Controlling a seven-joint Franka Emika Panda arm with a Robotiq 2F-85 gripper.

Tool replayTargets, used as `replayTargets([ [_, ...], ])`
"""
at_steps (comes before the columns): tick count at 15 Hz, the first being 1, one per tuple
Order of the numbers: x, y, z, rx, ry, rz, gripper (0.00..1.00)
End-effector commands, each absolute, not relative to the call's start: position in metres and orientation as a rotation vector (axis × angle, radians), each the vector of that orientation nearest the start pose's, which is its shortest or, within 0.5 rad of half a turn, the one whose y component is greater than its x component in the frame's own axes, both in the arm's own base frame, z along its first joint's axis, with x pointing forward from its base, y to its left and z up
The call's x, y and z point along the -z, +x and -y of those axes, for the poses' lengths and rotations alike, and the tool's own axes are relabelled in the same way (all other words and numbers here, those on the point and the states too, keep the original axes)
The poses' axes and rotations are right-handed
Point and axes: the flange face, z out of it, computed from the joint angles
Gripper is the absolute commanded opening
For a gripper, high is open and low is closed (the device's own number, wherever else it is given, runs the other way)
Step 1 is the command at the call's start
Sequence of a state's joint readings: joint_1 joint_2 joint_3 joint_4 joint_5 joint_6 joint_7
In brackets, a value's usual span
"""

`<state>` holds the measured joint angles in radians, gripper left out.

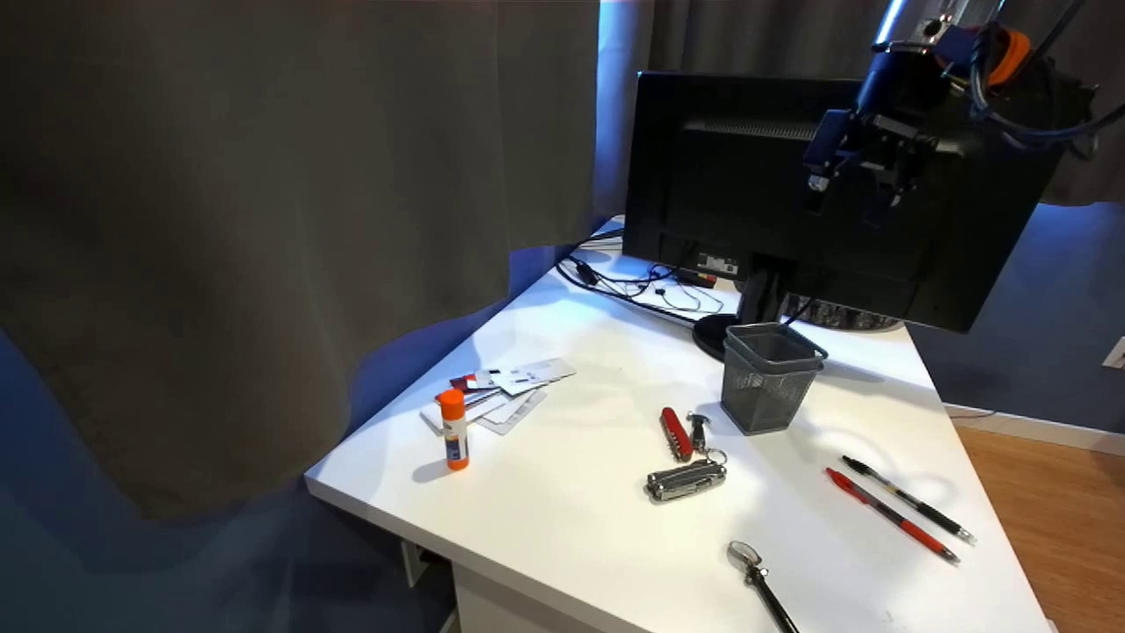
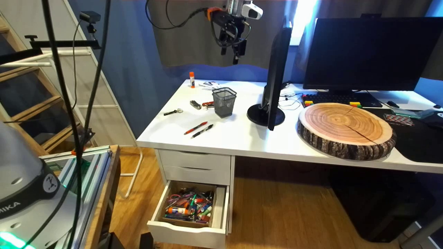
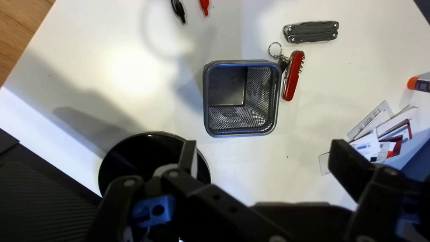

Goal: Swap the stationary holders, put the one on top at the bottom and the one on the bottom on top.

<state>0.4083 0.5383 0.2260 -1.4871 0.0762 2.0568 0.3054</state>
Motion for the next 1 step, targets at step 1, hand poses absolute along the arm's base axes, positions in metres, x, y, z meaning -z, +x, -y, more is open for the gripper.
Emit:
replayTargets([
  [1,-0.3720,0.5805,-0.3998,-0.069,-2.935,0.383,1.00],
])
